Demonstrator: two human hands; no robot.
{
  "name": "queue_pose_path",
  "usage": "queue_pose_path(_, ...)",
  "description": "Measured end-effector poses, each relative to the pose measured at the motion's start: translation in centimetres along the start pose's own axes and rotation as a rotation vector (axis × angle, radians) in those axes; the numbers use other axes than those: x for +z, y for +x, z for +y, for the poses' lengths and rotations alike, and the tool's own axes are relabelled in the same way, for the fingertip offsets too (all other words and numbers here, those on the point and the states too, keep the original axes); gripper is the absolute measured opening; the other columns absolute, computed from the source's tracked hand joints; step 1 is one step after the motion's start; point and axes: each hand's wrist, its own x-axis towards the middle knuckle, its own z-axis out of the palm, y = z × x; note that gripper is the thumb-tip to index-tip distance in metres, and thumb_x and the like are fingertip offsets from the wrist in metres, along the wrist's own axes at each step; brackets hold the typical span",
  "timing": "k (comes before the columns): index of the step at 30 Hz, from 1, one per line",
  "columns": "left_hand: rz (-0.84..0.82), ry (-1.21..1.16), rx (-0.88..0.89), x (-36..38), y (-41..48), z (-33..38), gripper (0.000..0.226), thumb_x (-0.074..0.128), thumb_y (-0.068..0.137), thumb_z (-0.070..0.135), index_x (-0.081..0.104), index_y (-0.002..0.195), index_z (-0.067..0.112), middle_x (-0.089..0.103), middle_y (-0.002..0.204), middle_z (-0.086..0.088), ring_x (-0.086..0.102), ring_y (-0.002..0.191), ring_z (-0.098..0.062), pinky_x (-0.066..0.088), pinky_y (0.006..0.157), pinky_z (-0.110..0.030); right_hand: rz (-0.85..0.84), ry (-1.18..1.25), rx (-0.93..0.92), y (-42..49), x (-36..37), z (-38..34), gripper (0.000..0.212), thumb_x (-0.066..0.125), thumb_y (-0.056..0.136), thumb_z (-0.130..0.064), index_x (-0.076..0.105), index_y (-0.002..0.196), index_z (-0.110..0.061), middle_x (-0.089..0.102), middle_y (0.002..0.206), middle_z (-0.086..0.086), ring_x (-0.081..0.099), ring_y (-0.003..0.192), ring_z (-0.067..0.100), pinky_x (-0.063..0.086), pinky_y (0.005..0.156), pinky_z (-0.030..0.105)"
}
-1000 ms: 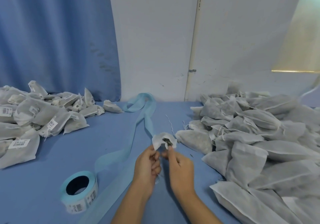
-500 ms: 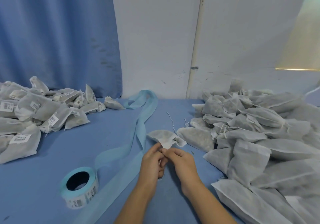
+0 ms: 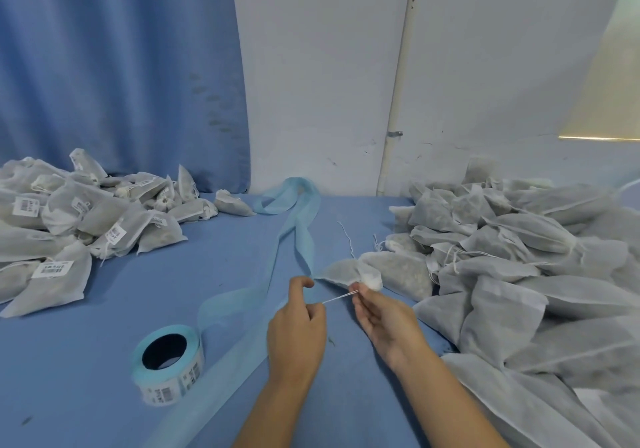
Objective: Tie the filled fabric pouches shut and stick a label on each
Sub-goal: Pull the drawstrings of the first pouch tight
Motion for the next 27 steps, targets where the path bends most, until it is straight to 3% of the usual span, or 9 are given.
queue_pose_path(4, -0.015, 0.106, 0.059, -0.5, 0.0, 0.0, 0.031, 0.043, 0.093, 0.013, 0.051, 0.12, 0.024, 0.052, 0.068, 0.006, 0.053, 0.068, -0.017, 0.038, 0.062, -0.031, -0.013, -0.08, -0.127, 0.0, -0.2, 0.8, 0.013, 0.063, 0.09, -0.005, 0.072, 0.082, 0.001, 0.07, 0.079, 0.007, 0.063, 0.076, 0.012, 0.057, 0.069, 0.017)
queue_pose_path(7, 0.246, 0.258, 0.256, -0.4, 0.1, 0.3, 0.032, 0.06, 0.086, 0.006, 0.066, 0.115, 0.018, 0.066, 0.107, -0.003, 0.053, 0.102, -0.026, 0.043, 0.086, -0.043, -0.005, -0.203, -0.204, 0.0, 0.0, 1.4, 0.018, 0.067, 0.089, -0.012, 0.072, 0.087, 0.005, 0.065, 0.082, 0.009, 0.058, 0.076, 0.013, 0.053, 0.084, 0.024)
queue_pose_path(9, 0.369, 0.23, 0.368, 0.3, -0.1, 0.5, 0.031, 0.059, 0.085, 0.0, 0.068, 0.111, 0.014, 0.065, 0.115, -0.002, 0.045, 0.104, -0.023, 0.045, 0.086, -0.046, 0.008, -0.246, -0.241, 0.0, 0.1, 1.7, 0.023, 0.068, 0.088, -0.016, 0.072, 0.087, 0.007, 0.062, 0.076, 0.008, 0.053, 0.074, 0.015, 0.048, 0.083, 0.028)
queue_pose_path(10, 0.323, 0.13, 0.376, 0.6, -0.3, 0.8, 0.03, 0.054, 0.087, -0.001, 0.067, 0.111, 0.013, 0.065, 0.112, 0.001, 0.044, 0.101, -0.019, 0.047, 0.085, -0.039, 0.013, -0.266, -0.256, -0.2, 0.3, 1.7, 0.023, 0.068, 0.088, -0.018, 0.073, 0.082, 0.004, 0.059, 0.071, 0.007, 0.05, 0.072, 0.016, 0.045, 0.079, 0.028)
queue_pose_path(12, 0.133, -0.149, 0.231, 1.3, -1.0, 1.4, 0.027, 0.046, 0.095, 0.004, 0.063, 0.112, 0.014, 0.06, 0.103, 0.014, 0.052, 0.099, -0.01, 0.041, 0.085, -0.013, 0.02, -0.311, -0.276, -0.5, 0.4, 1.9, 0.023, 0.068, 0.088, -0.02, 0.072, 0.072, -0.005, 0.056, 0.065, 0.007, 0.047, 0.069, 0.017, 0.041, 0.071, 0.027)
queue_pose_path(14, -0.033, -0.275, 0.069, 2.1, -1.5, 1.8, 0.023, 0.046, 0.099, 0.017, 0.061, 0.116, 0.021, 0.059, 0.097, 0.021, 0.059, 0.094, 0.001, 0.037, 0.078, -0.002, 0.015, -0.322, -0.289, -0.7, 0.4, 2.1, 0.025, 0.067, 0.089, -0.021, 0.073, 0.074, -0.002, 0.062, 0.069, 0.017, 0.054, 0.069, 0.019, 0.045, 0.069, 0.028)
queue_pose_path(17, -0.13, -0.243, -0.011, 2.7, -1.6, 1.8, 0.029, 0.044, 0.1, 0.027, 0.058, 0.125, 0.024, 0.069, 0.099, 0.008, 0.064, 0.093, -0.006, 0.045, 0.08, -0.016, -0.001, -0.345, -0.303, -0.8, 0.3, 2.2, 0.024, 0.067, 0.089, -0.02, 0.073, 0.078, -0.001, 0.07, 0.07, 0.012, 0.063, 0.063, 0.013, 0.049, 0.057, 0.019)
queue_pose_path(24, -0.125, -0.157, 0.047, 2.3, -1.6, 1.4, 0.035, 0.045, 0.099, 0.02, 0.052, 0.133, 0.027, 0.061, 0.096, 0.017, 0.058, 0.091, -0.004, 0.037, 0.075, -0.014, -0.132, -0.371, -0.174, -1.1, 0.0, 1.6, 0.015, 0.066, 0.088, -0.009, 0.073, 0.082, 0.002, 0.071, 0.08, 0.016, 0.065, 0.074, 0.019, 0.051, 0.066, 0.02)
queue_pose_path(27, -0.17, -0.102, 0.053, 2.1, -1.6, 1.2, 0.044, 0.04, 0.098, 0.014, 0.045, 0.139, 0.03, 0.064, 0.101, 0.009, 0.058, 0.092, -0.012, 0.036, 0.073, -0.02, -0.114, -0.289, -0.072, -0.8, 0.0, 0.9, 0.007, 0.067, 0.084, -0.002, 0.071, 0.086, 0.004, 0.069, 0.083, 0.017, 0.063, 0.077, 0.022, 0.053, 0.075, 0.023)
